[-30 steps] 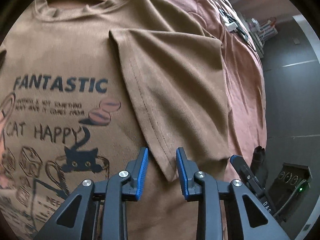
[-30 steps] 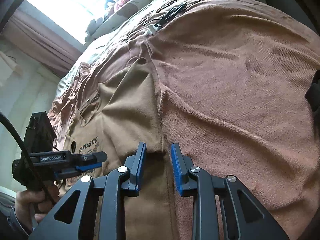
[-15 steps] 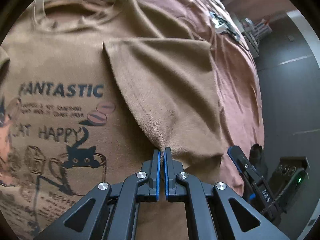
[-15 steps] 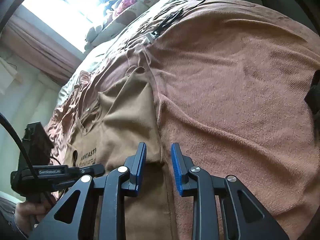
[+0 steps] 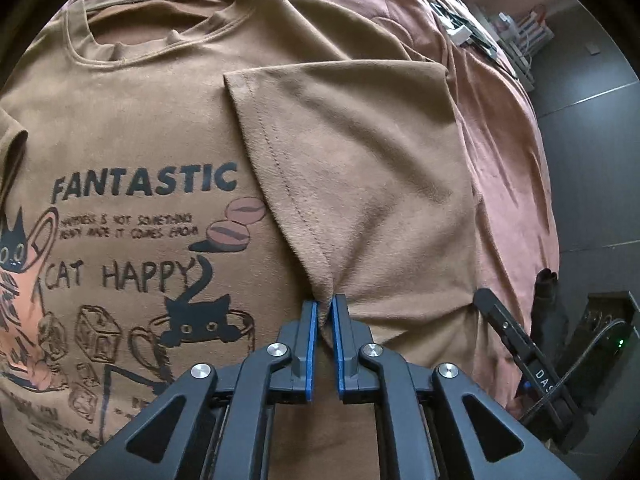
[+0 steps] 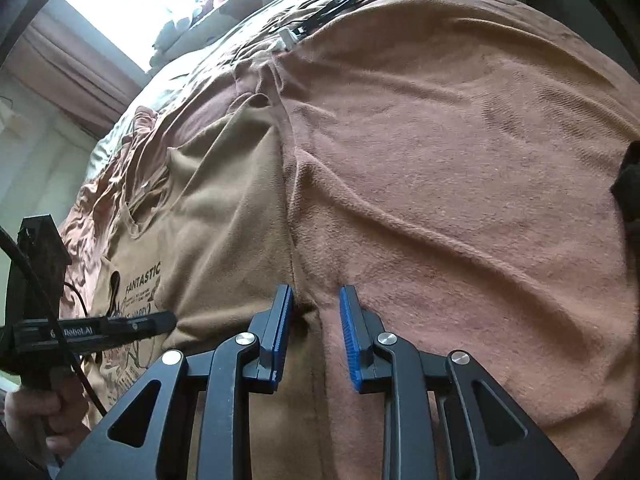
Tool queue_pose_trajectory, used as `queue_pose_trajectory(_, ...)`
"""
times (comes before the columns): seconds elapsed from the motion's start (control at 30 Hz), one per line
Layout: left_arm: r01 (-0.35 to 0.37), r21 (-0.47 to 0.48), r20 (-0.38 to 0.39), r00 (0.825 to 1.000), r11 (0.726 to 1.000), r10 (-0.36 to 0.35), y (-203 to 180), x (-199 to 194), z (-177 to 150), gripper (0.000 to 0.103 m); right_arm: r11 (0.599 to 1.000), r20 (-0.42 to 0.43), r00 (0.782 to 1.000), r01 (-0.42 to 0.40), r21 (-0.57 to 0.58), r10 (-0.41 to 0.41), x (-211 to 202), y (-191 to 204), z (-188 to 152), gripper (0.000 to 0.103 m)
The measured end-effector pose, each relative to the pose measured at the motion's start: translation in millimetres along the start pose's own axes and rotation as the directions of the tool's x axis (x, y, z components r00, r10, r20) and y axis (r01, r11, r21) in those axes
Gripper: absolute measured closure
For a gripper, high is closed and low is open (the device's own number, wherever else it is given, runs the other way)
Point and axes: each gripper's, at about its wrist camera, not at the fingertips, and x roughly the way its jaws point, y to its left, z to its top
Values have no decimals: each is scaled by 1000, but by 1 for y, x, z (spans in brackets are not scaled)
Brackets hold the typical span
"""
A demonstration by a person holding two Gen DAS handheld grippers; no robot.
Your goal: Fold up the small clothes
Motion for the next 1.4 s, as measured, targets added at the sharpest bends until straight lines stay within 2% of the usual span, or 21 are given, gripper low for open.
queue_pose_trajectory(0.03,-17,12,6,1000,1000,17,1,-5,0,92,1000,-4,1000,4,-4,-4,-2,1,0,83)
queue_pose_trajectory(0.13,-57,42,41,998,997,56,6,-20,5,75,1000,21,1000,1,9,-1,-13,0,3,83)
queue_pose_trajectory(0.17,-67,46,55,996,997,65,6,-24,8,74,1000,35,999,-14,10,14,-16,-1,4,83)
queue_pose_trajectory(0.33,-121,103,127,986,987,108,-2,-39,30,74,990,87,987,-139,8,138,-28,0,5,83)
queue_pose_trajectory(0.47,-92,180,157,986,979,63,-22,-36,51,74,990,73,987,-143,3,142,-19,0,4,83)
queue_pose_trajectory(0.73,-86,339,197,980,937,19,-77,-6,80,74,991,92,988,-127,33,123,-21,-12,9,83)
queue_pose_trajectory(0.83,-81,373,214,977,924,0,-92,5,90,76,993,100,989,-117,33,113,-23,-14,9,83)
queue_pose_trajectory(0.9,-84,394,219,976,915,-4,-101,12,97,82,993,101,989,-107,39,103,-24,-17,8,83)
queue_pose_trajectory(1.07,-86,415,196,981,906,3,-110,32,112,92,993,103,990,-105,51,100,-27,-22,9,83)
queue_pose_trajectory(1.17,-96,409,183,983,908,22,-108,47,123,98,993,107,989,-106,61,99,-29,-27,10,83)
queue_pose_trajectory(1.4,-77,368,190,982,926,6,-100,65,147,100,991,110,991,-92,97,82,-33,-41,9,83)
